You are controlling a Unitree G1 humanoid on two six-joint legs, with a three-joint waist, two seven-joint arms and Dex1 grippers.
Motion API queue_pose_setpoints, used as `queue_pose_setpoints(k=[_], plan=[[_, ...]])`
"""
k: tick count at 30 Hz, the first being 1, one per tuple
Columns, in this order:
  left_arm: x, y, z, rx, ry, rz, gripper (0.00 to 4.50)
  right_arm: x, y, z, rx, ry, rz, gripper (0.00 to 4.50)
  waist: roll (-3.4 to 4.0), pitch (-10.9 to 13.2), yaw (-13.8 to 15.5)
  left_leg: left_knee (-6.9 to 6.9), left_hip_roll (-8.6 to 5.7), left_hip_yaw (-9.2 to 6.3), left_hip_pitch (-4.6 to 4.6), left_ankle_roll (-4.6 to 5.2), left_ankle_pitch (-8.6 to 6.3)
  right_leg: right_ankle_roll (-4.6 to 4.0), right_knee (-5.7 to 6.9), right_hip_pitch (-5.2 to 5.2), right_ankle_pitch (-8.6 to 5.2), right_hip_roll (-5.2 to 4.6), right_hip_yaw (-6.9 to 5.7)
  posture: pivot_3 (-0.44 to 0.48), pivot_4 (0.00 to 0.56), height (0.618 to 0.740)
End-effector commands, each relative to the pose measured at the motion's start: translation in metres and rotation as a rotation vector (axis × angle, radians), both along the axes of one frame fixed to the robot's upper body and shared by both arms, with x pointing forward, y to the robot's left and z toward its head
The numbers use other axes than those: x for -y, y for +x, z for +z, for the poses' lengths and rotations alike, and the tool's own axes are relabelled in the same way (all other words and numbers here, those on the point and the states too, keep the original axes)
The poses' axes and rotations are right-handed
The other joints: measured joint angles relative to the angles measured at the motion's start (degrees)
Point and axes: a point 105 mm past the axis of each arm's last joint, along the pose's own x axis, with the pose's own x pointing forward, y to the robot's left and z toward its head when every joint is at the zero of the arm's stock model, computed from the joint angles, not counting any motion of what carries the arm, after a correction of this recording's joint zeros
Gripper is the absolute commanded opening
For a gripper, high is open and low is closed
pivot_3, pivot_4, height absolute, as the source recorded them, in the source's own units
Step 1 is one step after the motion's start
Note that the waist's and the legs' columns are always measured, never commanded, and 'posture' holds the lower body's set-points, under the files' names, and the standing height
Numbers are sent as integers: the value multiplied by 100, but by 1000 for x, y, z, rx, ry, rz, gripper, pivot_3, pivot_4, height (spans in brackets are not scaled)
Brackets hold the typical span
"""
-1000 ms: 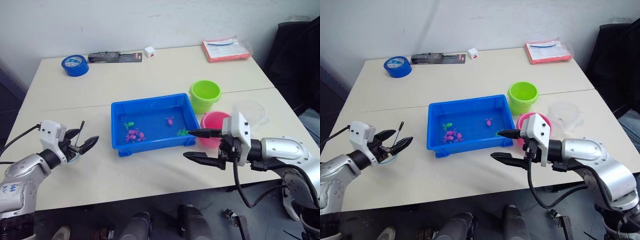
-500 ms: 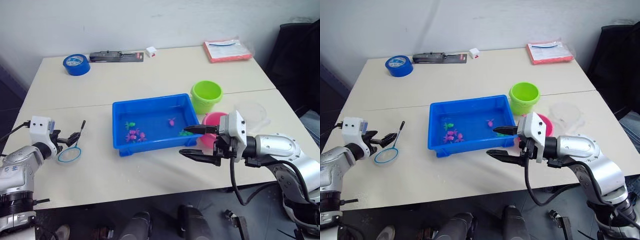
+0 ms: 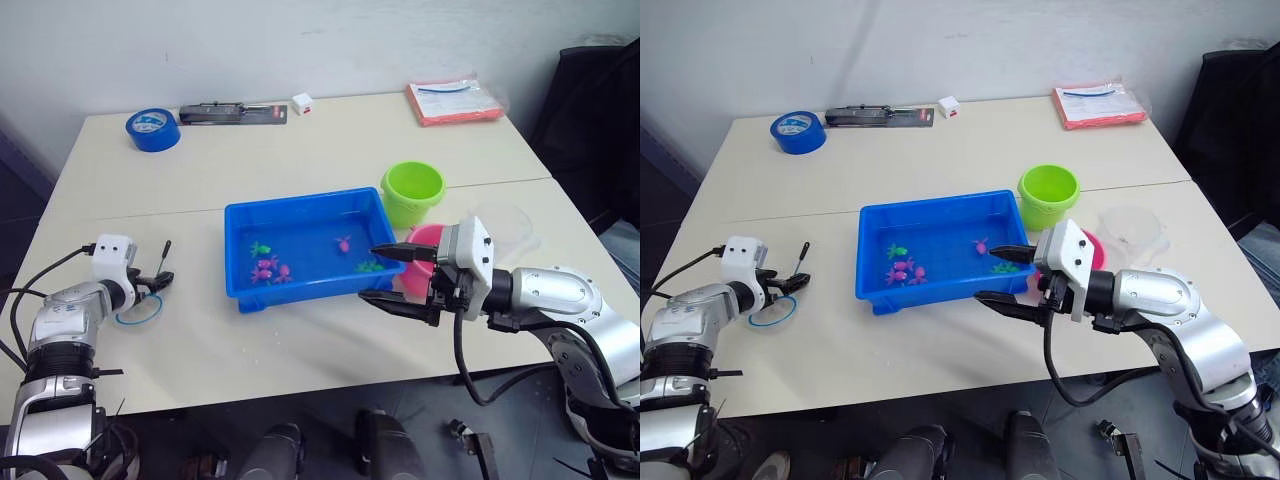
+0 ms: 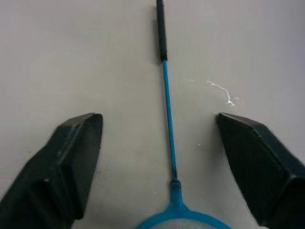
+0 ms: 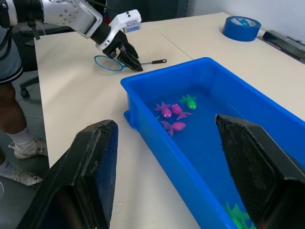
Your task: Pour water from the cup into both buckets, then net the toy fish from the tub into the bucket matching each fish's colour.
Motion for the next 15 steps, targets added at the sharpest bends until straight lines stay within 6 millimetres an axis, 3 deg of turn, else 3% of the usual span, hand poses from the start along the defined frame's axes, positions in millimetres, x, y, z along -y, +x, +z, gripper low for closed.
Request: queue_pose_setpoints(k=[1, 5, 6, 14, 15], plan=[[-1, -7, -14, -58, 14, -3, 1948, -2, -6, 8, 36, 6, 12, 4500, 0, 0, 0, 0, 0, 0, 1, 0, 0, 0, 0, 1, 0, 0, 0, 0, 150, 740], [-4, -11, -15, -66, 10, 8, 255, -1, -6, 7, 34, 4, 9, 4500, 0, 0, -7, 0, 0, 1, 4, 0, 0, 0, 1, 4, 0, 0, 2, 0, 150, 740], [-4, -11, -15, -66, 10, 9, 43, -2, -6, 7, 33, 4, 9, 4500, 0, 0, -5, 0, 0, 1, 5, 0, 0, 0, 1, 4, 0, 0, 2, 0, 150, 740], [-6, -13, -8, -28, -11, 2, 43, -3, -5, 6, 23, 0, 16, 4500, 0, 0, -12, 0, 0, 1, 5, 0, 0, 0, 1, 4, 0, 1, 2, 0, 150, 740], [-10, -13, 1, 9, -9, 11, 43, -3, -6, 5, 22, -2, 15, 4500, 0, 0, -14, -1, 0, 1, 4, 0, 0, 0, 0, 4, 0, 1, 2, 0, 150, 740]])
